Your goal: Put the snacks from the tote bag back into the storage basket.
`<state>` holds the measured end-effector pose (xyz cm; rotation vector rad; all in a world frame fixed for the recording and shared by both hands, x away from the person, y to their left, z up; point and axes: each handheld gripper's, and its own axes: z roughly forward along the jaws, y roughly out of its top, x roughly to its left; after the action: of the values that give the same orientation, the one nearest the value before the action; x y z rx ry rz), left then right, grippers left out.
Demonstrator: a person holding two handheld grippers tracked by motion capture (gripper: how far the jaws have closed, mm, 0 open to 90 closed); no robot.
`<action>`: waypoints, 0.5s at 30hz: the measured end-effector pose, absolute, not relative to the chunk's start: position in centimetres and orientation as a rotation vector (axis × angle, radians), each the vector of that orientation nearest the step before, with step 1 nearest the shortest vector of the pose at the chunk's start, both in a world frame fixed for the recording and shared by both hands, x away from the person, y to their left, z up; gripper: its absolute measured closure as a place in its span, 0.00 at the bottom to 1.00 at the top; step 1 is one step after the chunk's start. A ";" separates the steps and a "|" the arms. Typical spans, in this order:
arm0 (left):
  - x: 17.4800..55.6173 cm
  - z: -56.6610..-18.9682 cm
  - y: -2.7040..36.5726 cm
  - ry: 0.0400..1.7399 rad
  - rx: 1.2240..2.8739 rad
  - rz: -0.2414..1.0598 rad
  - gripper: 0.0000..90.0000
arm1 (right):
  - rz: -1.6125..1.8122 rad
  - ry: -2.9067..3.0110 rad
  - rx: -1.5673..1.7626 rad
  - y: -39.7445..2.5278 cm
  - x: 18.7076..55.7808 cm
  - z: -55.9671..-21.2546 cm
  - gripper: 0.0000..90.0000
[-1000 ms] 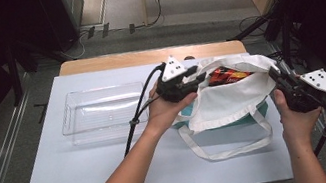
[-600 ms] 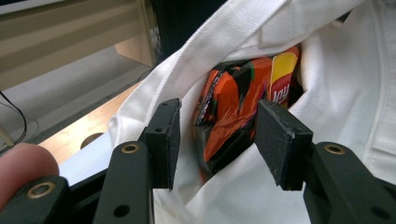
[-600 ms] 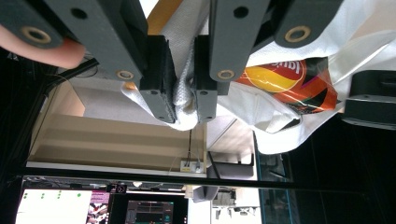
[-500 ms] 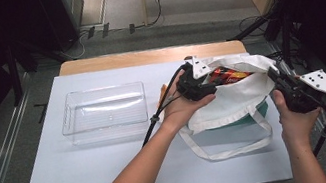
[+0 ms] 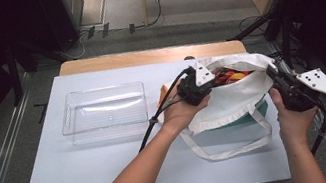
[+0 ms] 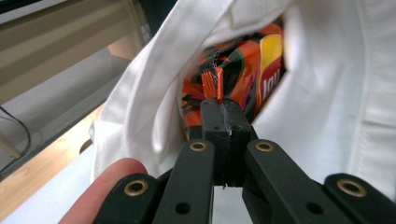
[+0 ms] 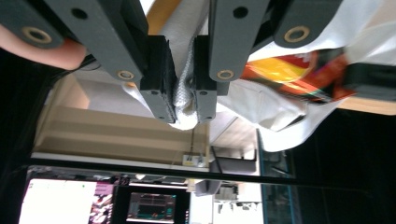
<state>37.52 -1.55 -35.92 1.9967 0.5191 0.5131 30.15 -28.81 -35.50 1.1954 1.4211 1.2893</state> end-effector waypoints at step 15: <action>36.1 -36.4 3.0 0.389 1.984 0.408 1.00 | 1.184 1.322 1.233 -28.2 32.2 -34.4 0.91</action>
<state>36.14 2.98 -36.42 1.9837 0.3888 0.4080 32.24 -28.19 -34.39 1.2331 1.3222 1.1845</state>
